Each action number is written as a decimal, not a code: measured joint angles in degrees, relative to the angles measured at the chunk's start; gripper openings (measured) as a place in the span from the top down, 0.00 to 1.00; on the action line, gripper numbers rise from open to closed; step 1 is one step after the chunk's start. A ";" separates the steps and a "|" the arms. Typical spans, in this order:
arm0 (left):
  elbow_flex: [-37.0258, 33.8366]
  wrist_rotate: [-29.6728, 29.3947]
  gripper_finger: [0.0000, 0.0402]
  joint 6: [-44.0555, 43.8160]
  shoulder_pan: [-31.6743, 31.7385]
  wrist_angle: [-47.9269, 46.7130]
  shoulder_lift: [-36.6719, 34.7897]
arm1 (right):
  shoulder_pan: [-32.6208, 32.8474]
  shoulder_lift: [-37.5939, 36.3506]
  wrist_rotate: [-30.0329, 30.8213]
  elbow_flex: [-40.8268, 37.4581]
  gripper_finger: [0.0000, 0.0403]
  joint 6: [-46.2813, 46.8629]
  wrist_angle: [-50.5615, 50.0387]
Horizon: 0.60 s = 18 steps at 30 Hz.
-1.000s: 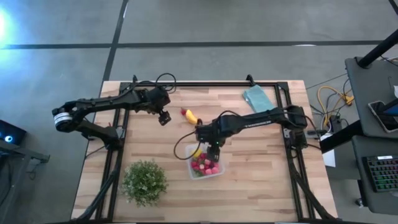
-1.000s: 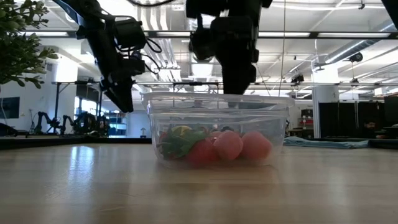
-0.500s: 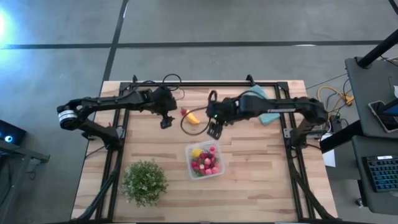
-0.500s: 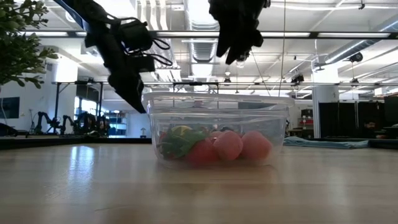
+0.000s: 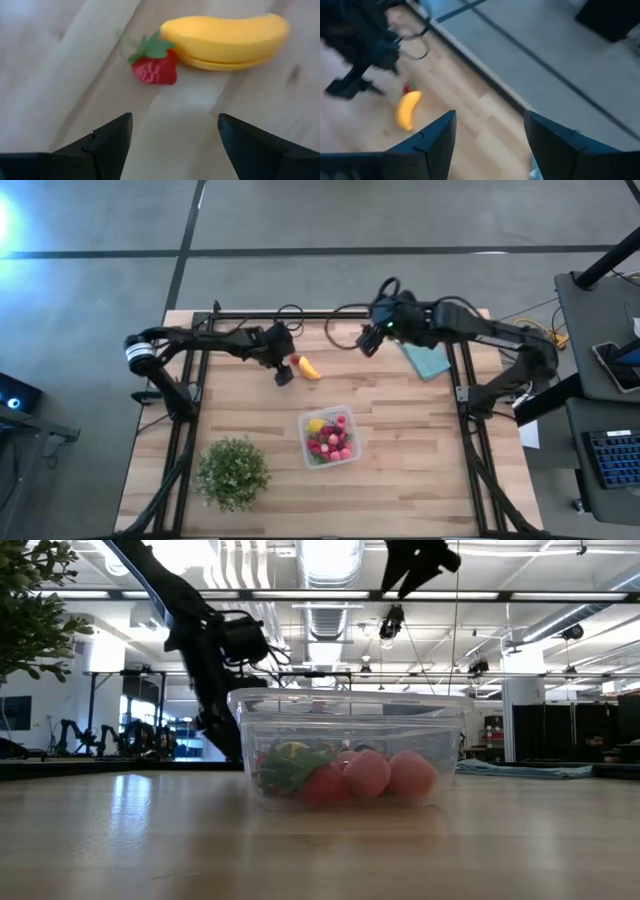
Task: Pick and placing Produce into tupperware
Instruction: Put the strawberry into the transparent bin
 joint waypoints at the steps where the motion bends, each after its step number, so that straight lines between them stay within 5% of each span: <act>1: 0.06 0.00 0.31 -3.15 0.00 0.06 0.47 | -0.39 -0.64 0.68 0.01 0.44 -0.85 0.03; 10: 1.36 -0.91 0.31 -25.70 1.14 1.98 -0.11 | -6.78 -3.52 1.30 -0.51 0.44 -8.07 0.07; 18: 3.96 -3.74 0.31 -29.01 2.50 4.34 0.05 | -11.74 -3.23 0.00 -0.66 0.44 -12.93 2.07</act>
